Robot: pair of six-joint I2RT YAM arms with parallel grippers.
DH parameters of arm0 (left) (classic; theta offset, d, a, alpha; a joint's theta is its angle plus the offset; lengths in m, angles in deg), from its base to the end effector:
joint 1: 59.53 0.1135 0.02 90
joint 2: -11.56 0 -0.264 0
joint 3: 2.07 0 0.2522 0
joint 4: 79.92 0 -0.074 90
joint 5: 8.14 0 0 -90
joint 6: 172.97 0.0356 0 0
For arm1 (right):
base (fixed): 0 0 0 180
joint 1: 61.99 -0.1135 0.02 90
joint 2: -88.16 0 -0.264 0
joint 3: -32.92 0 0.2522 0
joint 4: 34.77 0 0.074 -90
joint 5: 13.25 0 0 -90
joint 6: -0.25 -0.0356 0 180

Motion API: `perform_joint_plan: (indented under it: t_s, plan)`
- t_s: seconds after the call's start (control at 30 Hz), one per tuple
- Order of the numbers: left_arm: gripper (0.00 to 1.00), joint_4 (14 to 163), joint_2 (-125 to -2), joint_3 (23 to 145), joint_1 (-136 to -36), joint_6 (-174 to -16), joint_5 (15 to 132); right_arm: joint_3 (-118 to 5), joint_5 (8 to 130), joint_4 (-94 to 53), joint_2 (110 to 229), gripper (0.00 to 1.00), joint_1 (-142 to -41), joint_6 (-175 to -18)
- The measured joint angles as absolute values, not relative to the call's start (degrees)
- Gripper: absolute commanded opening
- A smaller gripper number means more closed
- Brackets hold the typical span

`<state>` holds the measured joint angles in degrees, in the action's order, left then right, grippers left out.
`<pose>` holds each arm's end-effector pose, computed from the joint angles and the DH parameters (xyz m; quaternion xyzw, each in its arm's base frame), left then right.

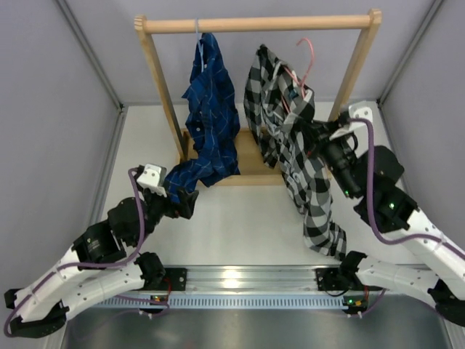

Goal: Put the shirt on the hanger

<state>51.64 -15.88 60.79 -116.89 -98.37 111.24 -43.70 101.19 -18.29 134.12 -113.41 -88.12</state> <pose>0.0652 -0.0694 0.3577 0.1237 0.7634 -0.1973 0.6024 0.1092 0.1132 0.4580 -0.1188 0.6119 0.2066 0.7542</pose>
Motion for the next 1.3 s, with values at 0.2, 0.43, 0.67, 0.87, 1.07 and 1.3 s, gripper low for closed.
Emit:
perform_joint_plan:
  t_s: [0.2,0.43,0.67,0.87,1.07,1.3]
  plan:
    - [0.98,47.95,-19.34,62.10,-116.20,-102.19,121.56,-54.80,97.61,-17.37,146.49,0.00,-101.80,-95.75]
    - [0.98,44.48,-22.03,62.65,-116.15,-105.41,127.00,-58.19,94.39,-15.58,149.90,0.00,-95.01,-100.07]
    - [0.98,43.95,-25.48,64.79,-114.29,-106.39,129.65,-62.23,92.43,-14.36,155.69,0.00,-91.46,-101.73]
    - [0.98,44.61,-26.38,68.59,-114.14,-106.59,131.70,-63.63,90.31,-12.00,160.15,0.00,-89.43,-102.96]
    - [0.98,47.14,-32.30,69.01,-111.71,-106.85,128.73,-59.06,88.56,-13.83,157.66,0.34,-89.43,-105.52]
    - [0.98,48.83,-37.17,72.55,-96.79,-105.82,118.02,-53.73,87.31,-13.83,152.24,0.99,-89.19,-106.50]
